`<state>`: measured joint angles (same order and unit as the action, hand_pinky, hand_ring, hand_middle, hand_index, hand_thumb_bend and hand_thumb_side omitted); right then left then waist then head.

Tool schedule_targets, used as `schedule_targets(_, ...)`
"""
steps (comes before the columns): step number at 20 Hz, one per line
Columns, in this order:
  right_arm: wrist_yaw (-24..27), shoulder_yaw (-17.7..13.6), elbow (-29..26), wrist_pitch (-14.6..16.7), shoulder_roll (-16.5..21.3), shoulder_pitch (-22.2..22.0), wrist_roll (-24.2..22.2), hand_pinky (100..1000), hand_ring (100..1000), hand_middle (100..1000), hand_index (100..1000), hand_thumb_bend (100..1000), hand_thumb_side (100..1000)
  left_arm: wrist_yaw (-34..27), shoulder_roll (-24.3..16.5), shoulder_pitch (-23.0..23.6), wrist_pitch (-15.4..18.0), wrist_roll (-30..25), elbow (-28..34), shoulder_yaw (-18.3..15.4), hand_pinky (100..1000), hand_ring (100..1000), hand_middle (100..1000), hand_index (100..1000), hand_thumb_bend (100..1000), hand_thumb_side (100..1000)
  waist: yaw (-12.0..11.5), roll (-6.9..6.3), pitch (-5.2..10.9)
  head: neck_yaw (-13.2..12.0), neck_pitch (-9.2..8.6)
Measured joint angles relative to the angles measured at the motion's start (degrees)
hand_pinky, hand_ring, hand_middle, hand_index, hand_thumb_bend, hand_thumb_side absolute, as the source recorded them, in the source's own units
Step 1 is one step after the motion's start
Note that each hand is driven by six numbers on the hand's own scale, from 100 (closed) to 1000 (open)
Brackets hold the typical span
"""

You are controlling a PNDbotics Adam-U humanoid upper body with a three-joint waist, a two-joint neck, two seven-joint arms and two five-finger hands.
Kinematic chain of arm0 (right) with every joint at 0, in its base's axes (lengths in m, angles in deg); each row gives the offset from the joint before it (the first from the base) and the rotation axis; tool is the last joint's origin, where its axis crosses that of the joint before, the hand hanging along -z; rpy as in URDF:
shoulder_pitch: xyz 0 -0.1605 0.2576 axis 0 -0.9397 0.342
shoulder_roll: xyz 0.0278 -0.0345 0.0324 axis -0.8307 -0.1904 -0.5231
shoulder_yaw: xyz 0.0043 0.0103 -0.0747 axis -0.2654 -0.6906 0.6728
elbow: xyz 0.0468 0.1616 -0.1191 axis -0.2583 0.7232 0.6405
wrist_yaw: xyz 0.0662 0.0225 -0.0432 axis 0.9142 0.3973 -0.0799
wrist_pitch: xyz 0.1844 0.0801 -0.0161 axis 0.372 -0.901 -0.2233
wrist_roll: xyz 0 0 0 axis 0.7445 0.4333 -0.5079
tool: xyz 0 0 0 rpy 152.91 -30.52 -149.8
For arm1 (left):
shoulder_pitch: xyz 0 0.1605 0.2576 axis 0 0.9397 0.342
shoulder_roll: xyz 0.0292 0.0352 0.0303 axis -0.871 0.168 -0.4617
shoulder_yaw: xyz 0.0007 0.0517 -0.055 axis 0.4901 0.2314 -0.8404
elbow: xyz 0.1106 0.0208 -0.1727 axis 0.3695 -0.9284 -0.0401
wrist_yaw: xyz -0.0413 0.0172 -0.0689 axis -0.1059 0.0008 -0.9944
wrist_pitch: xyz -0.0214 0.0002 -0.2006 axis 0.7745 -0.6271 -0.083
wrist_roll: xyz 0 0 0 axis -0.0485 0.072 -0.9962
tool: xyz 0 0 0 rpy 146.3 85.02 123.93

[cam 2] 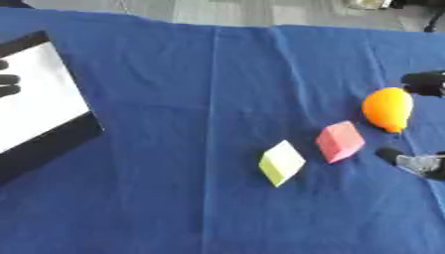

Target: Pick up the objects with one hand, pass them to the other hand, and then place them into the box on the other side of the table.

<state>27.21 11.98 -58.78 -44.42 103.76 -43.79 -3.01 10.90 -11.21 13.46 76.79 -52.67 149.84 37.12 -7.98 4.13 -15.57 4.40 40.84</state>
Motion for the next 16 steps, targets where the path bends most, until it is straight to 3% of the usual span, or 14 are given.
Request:
schedule_targets(6, -5.32, -0.19, -0.07, -0.03, 1.29, 1.30, -5.87, 885, 833, 825, 852, 620, 132, 0.05, 0.00, -0.84, -0.04, -0.12, 0.00, 0.33, 738, 653, 658, 791, 146, 858, -0.49, 0.27, -0.84, 0.59, -0.84)
schedule_targets(16, -10.06, 0.25, -0.07, -0.85, 2.17, 1.91, -7.06, 901, 839, 829, 846, 564, 129, 0.08, 0.00, -1.26, 0.57, -1.11, 1.76, 0.69, 738, 654, 658, 791, 125, 832, -0.56, 0.25, -2.07, 2.55, -1.64)
